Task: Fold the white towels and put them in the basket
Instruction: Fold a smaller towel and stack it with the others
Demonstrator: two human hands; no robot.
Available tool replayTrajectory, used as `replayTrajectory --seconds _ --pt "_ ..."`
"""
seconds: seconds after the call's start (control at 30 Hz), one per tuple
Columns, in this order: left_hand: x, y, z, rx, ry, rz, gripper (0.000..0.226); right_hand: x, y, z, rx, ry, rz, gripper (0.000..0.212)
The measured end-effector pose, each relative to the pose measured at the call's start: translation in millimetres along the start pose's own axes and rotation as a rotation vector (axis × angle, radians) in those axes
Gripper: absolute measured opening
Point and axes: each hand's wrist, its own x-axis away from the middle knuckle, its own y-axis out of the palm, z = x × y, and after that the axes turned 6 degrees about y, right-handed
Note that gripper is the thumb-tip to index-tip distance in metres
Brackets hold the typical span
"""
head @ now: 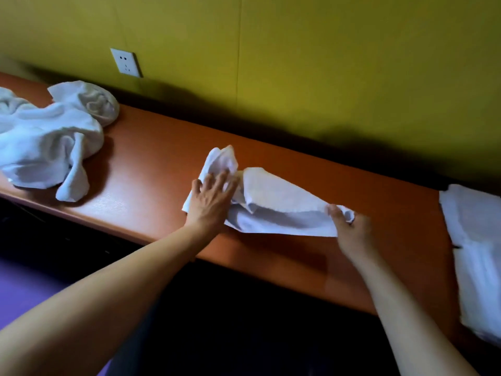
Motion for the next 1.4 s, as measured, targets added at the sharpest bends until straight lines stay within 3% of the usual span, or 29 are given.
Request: replayTrajectory --seconds 0.13,0.2,0.3,0.33,0.4,0.47,0.57,0.7,0.8,0.87,0.93,1.03,1.17,1.2,1.27,1.3,1.4 --pt "-2.2 -11.7 -13.4 0.123 -0.069 -0.02 0.046 -7.0 -41.5 27.2 0.107 0.267 0.185 0.036" --pt "0.3 -8.6 -18.6 0.173 -0.063 0.024 0.037 -6.4 -51.0 39.7 0.359 0.319 0.21 0.036" --pt "4.3 -0.3 -22.0 0.122 -0.027 0.079 0.025 -0.8 -42.3 44.1 0.583 0.045 0.252 0.056" --pt "6.2 1.9 -22.6 0.107 -0.02 0.084 0.022 2.1 -33.2 38.8 0.555 -0.122 0.204 0.054" --pt "8.0 3.5 -23.5 0.122 -0.02 0.109 0.017 7.3 -8.2 29.8 0.571 -0.332 -0.071 0.056" --pt "7.6 1.1 -24.4 0.186 -0.045 0.136 0.015 13.5 17.5 30.1 0.779 -0.4 -0.286 0.064" --pt "3.8 -4.6 -30.4 0.294 -0.079 0.178 0.027 11.5 34.6 41.7 0.9 -0.404 -0.211 0.063" --pt "0.3 -11.1 -45.0 0.344 0.022 0.159 0.022 12.6 56.1 38.4 0.85 -0.59 -0.21 0.074" --pt "3.6 -16.8 -56.2 0.352 0.107 0.115 0.041 12.7 77.2 28.8 0.752 -0.662 -0.264 0.045" --pt "10.3 -25.3 -61.7 0.397 0.084 0.1 0.047 7.3 77.7 26.5 0.532 -0.612 -0.247 0.031" --pt "16.5 -35.3 -67.8 0.453 -0.027 0.088 0.045 5.2 62.5 19.1 0.241 -0.41 -0.24 0.021" --pt "17.0 -42.8 -76.1 0.454 -0.195 0.076 0.043 -1.8 27.3 8.6 0.048 -0.179 -0.184 0.013" --pt "16.1 -22.9 -65.6 0.524 -0.26 -0.069 0.022 -6.5 -1.4 -2.7 -0.041 -0.161 -0.344 0.03" --pt "17.2 -15.5 -62.1 0.564 -0.263 -0.127 0.025 -7.4 -4.3 -0.6 -0.028 -0.18 -0.374 0.032" --pt "19.8 -0.2 -59.8 0.582 -0.252 -0.23 0.052 -5.7 -12.5 0.8 -0.058 -0.186 -0.399 0.031" --pt "20.2 4.3 -60.6 0.556 -0.252 -0.269 0.057 -6.0 -19.1 0.4 -0.107 -0.179 -0.37 0.023" --pt "21.2 -3.7 -62.8 0.472 -0.22 -0.355 0.035 -6.8 -45.9 -5.0 -0.179 -0.229 -0.132 0.014"
